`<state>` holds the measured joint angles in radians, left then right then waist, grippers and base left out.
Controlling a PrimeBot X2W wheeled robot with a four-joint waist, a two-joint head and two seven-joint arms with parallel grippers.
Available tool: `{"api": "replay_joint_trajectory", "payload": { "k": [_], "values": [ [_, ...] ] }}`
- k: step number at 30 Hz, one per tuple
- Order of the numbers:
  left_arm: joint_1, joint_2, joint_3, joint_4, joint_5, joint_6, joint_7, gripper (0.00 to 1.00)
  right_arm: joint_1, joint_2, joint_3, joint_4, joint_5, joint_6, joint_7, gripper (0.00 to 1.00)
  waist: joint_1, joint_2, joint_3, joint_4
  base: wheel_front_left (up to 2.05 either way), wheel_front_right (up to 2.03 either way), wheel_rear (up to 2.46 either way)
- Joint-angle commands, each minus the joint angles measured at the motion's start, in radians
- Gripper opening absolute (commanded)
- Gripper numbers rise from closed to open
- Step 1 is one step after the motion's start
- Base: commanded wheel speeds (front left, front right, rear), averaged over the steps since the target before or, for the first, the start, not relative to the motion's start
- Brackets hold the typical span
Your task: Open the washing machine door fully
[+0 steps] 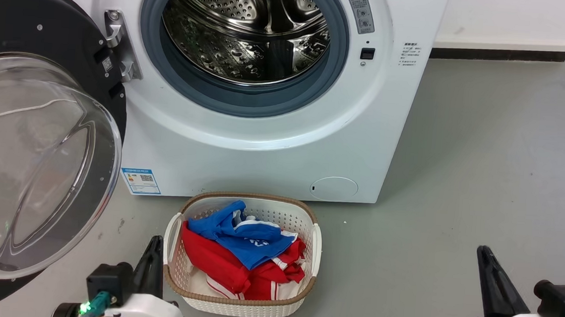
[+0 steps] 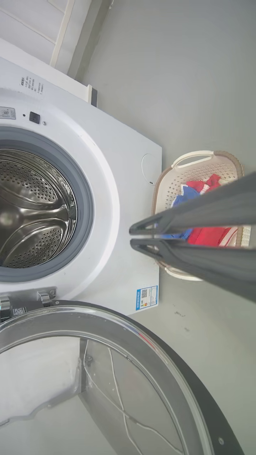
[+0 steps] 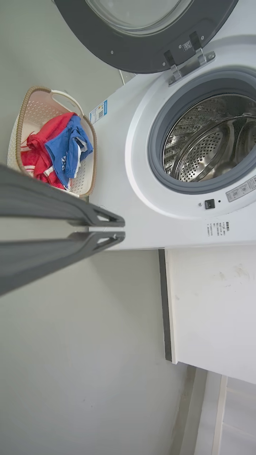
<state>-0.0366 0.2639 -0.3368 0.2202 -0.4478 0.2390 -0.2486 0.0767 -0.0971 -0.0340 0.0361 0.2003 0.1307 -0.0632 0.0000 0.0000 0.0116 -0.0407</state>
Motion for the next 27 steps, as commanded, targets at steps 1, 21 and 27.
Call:
{"api": "replay_joint_trajectory", "payload": {
  "k": [1,21,27],
  "values": [
    [-0.017,0.002,0.016,-0.016,-0.027,-0.007,0.004,0.0,-0.021,-0.002,-0.004,-0.011,0.032,0.0,0.002,0.0,0.0,0.0,0.0,0.0,0.0,0.0,0.0],
    [-0.036,-0.047,0.122,0.0,-0.33,-0.102,0.091,0.0,-0.066,0.01,-0.024,0.043,0.39,0.0,0.048,0.0,0.0,0.0,-0.001,0.007,0.0,0.0,0.0],
    [-0.041,-0.06,0.15,0.004,-0.407,-0.126,0.114,0.0,-0.077,0.014,-0.029,0.058,0.483,0.0,0.06,0.0,0.0,0.0,-0.002,0.009,0.0,0.0,0.0]
  ]
}}
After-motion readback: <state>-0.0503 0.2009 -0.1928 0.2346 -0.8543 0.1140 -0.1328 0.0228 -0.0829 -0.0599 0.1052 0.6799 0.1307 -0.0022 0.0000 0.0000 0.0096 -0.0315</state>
